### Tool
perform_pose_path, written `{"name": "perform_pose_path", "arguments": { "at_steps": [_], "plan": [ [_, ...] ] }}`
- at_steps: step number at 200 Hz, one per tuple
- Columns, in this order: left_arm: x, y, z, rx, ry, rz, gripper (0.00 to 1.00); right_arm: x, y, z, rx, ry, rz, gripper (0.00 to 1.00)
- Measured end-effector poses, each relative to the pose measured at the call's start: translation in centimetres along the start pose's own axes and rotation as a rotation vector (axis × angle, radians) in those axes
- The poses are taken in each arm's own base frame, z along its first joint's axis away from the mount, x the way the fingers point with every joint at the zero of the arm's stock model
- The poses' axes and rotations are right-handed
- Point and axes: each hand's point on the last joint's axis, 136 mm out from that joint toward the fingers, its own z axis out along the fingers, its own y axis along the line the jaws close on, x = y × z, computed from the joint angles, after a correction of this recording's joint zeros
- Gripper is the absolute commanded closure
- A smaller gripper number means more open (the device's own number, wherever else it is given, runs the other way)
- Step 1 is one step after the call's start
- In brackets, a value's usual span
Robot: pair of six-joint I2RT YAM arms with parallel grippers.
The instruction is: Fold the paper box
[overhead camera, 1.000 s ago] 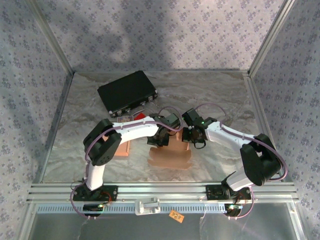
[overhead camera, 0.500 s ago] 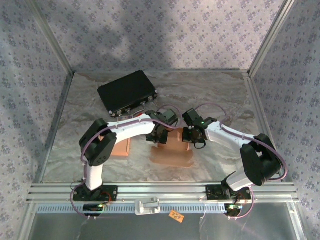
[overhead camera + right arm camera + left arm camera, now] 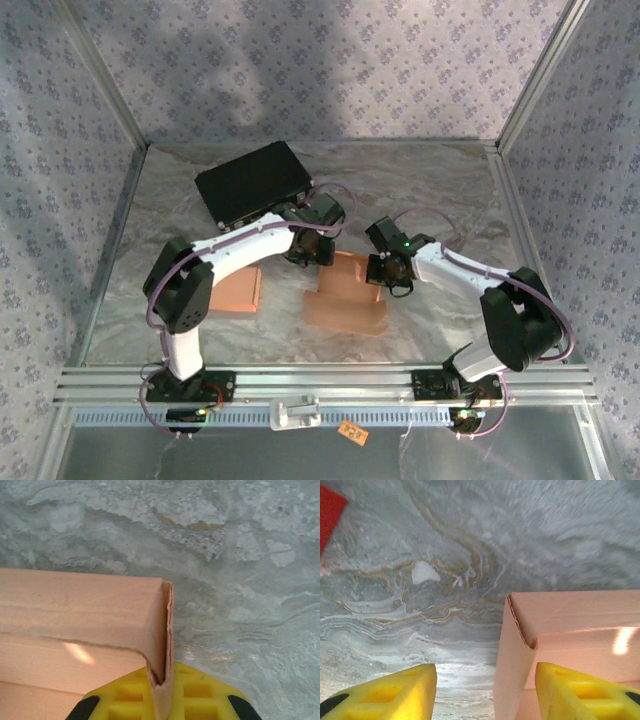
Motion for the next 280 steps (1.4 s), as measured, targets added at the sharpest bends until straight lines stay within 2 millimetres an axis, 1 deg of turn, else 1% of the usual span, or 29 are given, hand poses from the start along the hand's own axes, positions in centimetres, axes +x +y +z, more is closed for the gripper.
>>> {"name": "perform_pose_path", "arguments": {
  "at_steps": [17,26,37,47,62,78,101,120,137,153,179,200,216,270,277,280],
  "plan": [
    [-1.8,-0.3,-1.6,0.048,-0.038,-0.031,0.48,-0.1,-0.2,0.1,0.006,0.008,0.023,1.00],
    [-2.5,-0.5,-2.2,0.071,-0.046,-0.039,0.48,-0.2,-0.1,0.2,0.006,0.011,0.030,1.00],
    [-3.0,-0.7,-2.5,0.094,-0.045,-0.040,0.50,-0.3,-0.1,0.2,0.007,0.013,0.038,1.00],
    [-2.9,-1.0,-2.5,0.112,-0.029,-0.026,0.50,-0.3,0.0,0.3,0.004,0.016,0.042,1.00],
    [-2.3,-1.6,-1.7,0.131,0.008,0.008,0.50,-0.3,0.2,0.2,-0.002,0.018,0.049,1.00],
    [-1.2,-1.9,-0.1,0.125,0.063,0.045,0.50,-0.4,0.2,0.1,-0.007,0.019,0.055,1.00],
    [0.3,-1.2,2.3,0.071,0.139,0.091,0.51,-0.4,0.3,0.1,-0.009,0.021,0.060,1.00],
    [1.0,-0.4,3.3,0.027,0.170,0.114,0.53,-0.4,0.3,0.1,-0.009,0.021,0.063,1.00],
    [1.0,0.1,3.7,-0.008,0.168,0.130,0.59,-0.4,0.3,0.1,-0.009,0.021,0.063,1.00],
    [0.6,0.1,3.7,-0.026,0.153,0.146,0.64,-0.3,0.4,0.1,-0.015,0.023,0.066,1.00],
    [0.0,-0.4,3.8,-0.042,0.127,0.165,0.67,-0.3,0.4,0.1,-0.016,0.024,0.069,1.00],
    [-0.5,-0.8,3.8,-0.049,0.110,0.176,0.76,-0.3,0.4,0.1,-0.016,0.025,0.070,1.00],
    [-0.5,-1.0,3.9,-0.053,0.106,0.184,0.83,-0.3,0.4,0.1,-0.017,0.026,0.070,1.00],
    [0.2,-1.0,4.8,-0.089,0.115,0.217,0.85,-0.2,0.5,0.1,-0.020,0.030,0.070,1.00],
    [0.3,-1.1,5.0,-0.094,0.116,0.222,0.86,-0.2,0.5,0.1,-0.020,0.030,0.070,1.00],
    [0.3,-1.1,5.0,-0.096,0.116,0.223,0.88,-0.2,0.5,0.1,-0.020,0.031,0.070,1.00]
  ]
}}
